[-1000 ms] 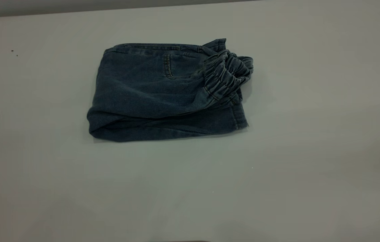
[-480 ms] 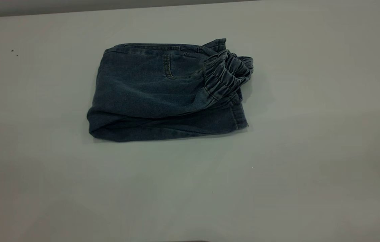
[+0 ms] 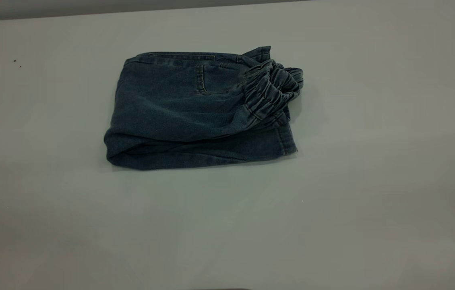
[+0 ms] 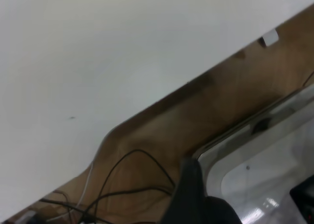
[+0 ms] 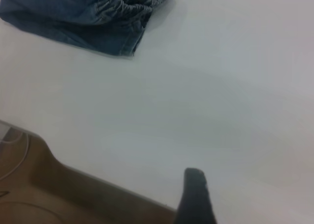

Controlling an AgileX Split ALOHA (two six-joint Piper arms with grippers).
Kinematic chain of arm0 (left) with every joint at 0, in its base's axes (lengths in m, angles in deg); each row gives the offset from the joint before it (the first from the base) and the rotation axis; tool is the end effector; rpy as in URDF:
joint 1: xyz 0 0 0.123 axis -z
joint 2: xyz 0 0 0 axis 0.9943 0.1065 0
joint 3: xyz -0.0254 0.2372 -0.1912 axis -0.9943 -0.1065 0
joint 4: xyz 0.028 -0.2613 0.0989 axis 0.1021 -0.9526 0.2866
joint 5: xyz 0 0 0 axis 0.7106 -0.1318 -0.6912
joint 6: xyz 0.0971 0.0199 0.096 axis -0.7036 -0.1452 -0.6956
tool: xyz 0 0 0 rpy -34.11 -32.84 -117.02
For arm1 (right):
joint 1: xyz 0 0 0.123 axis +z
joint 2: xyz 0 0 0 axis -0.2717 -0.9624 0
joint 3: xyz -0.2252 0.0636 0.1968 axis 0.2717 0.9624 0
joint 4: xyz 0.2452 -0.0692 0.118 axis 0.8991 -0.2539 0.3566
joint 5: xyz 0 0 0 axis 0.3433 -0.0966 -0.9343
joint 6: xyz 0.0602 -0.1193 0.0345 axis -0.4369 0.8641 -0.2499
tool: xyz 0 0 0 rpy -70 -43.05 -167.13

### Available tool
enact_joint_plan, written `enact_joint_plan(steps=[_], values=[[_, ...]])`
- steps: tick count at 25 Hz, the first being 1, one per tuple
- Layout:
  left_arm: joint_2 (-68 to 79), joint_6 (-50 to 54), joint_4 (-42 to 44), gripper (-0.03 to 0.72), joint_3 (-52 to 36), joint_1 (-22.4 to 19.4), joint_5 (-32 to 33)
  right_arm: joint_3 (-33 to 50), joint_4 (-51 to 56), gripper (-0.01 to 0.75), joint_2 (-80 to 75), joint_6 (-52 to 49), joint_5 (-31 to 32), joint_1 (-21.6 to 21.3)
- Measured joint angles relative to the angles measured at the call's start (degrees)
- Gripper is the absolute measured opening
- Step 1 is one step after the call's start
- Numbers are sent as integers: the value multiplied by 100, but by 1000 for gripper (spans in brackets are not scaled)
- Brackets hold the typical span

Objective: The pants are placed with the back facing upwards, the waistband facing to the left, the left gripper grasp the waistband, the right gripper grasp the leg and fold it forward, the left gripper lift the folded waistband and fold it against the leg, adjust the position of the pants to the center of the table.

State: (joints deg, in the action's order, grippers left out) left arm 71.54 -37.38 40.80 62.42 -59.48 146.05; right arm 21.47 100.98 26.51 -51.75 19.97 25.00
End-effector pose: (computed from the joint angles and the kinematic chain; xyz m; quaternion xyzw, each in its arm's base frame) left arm 0.0817 -0.0497 0.2306 0.2286 0.9279 -0.0966 0.2781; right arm 0.0471 0.0319 0.2488 -0.1384 0.8896 0.0992 0.4238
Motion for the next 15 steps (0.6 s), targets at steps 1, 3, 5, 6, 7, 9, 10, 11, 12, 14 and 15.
enact_joint_plan(steps=[1, 3, 5, 6, 7, 9, 10, 11, 12, 14, 15], values=[[0, 53, 24, 570, -5, 0, 0, 0, 0, 470, 0, 0, 0, 0], [0, 106, 56, 570, -5, 0, -12, 0, 0, 470, 0, 0, 0, 0], [0, 126, 66, 570, -5, 0, -14, 0, 6, 470, 0, 0, 0, 0], [-4, 126, 66, 570, -5, 0, -19, 0, 6, 470, 0, 0, 0, 0], [-6, 130, 66, 570, -5, 0, -19, 0, 6, 470, 0, 0, 0, 0], [-11, 133, 66, 570, -5, 0, -19, 0, 6, 470, 0, 0, -2, 0], [-11, 138, 66, 570, -5, 0, -19, 0, 6, 470, 0, 0, -2, 0], [-11, 140, 66, 570, -5, 0, -19, 0, 11, 470, 0, 0, -2, 0], [-36, 145, 66, 570, -5, 0, -19, 0, 11, 470, 0, 0, -2, 0], [-142, 145, 53, 570, -5, -124, -19, 0, 11, 470, 6, 0, -2, 0], [-248, 145, 38, 570, -5, -354, -19, 0, 11, 470, 18, 0, -2, 0]])
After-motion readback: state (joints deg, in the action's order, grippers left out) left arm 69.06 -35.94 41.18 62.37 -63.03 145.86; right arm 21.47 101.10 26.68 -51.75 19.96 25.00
